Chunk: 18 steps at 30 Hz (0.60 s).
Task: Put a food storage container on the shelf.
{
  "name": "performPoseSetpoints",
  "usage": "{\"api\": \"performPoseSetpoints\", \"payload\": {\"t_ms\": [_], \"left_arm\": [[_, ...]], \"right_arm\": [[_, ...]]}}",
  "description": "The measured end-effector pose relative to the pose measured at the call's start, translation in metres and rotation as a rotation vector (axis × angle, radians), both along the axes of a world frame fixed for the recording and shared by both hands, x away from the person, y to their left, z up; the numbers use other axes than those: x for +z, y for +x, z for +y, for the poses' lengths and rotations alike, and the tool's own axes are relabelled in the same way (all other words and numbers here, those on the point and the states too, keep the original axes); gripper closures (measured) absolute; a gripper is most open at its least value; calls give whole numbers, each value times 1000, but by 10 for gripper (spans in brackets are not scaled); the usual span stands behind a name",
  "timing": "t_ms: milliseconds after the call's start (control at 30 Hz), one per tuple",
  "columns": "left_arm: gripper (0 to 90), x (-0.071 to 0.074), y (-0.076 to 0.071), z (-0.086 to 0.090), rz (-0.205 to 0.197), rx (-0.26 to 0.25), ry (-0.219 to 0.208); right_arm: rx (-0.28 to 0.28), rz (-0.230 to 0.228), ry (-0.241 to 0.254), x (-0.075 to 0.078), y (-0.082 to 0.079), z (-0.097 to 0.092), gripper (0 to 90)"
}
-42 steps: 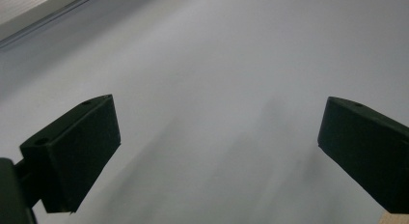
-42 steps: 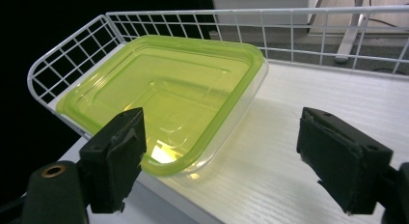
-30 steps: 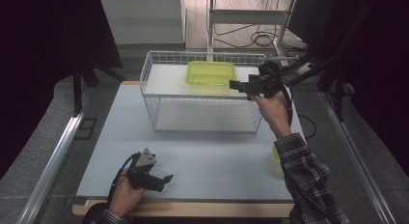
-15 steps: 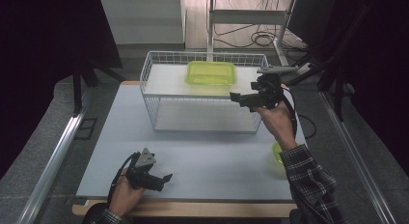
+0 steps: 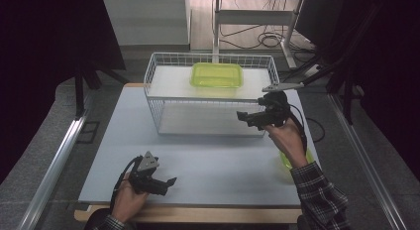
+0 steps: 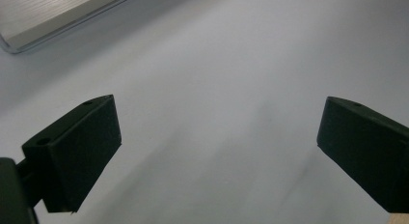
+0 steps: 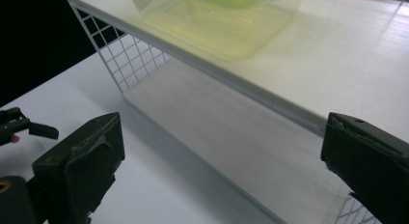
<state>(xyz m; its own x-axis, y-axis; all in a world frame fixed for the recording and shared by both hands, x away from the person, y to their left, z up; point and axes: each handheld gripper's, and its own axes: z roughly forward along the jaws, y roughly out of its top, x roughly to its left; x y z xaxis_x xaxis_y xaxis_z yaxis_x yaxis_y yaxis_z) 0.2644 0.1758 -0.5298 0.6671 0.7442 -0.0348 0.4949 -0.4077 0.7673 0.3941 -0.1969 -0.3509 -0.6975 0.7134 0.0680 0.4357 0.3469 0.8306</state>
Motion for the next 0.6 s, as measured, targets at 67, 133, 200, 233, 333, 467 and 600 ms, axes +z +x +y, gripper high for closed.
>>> {"api": "performPoseSetpoints", "payload": {"t_ms": [67, 133, 200, 233, 333, 467, 600], "left_arm": [[14, 0, 0, 0, 0, 1, 0], [13, 0, 0, 0, -1, 0, 2], [13, 0, 0, 0, -1, 0, 3], [13, 0, 0, 0, 0, 0, 3], [13, 0, 0, 0, 2, -1, 4], [13, 0, -1, 0, 1, -2, 3], [13, 1, -1, 0, -1, -2, 2]], "right_arm": [[8, -7, -9, -4, -3, 0, 8], [15, -17, -16, -7, -7, 0, 7], [18, -27, -24, -9, -12, 0, 7], [21, -29, -25, -10, -13, 0, 7], [28, -33, -23, -15, -20, -1, 11], [34, -28, -27, -22, -28, -2, 12], [32, -25, -25, -31, -36, -5, 14]]}}
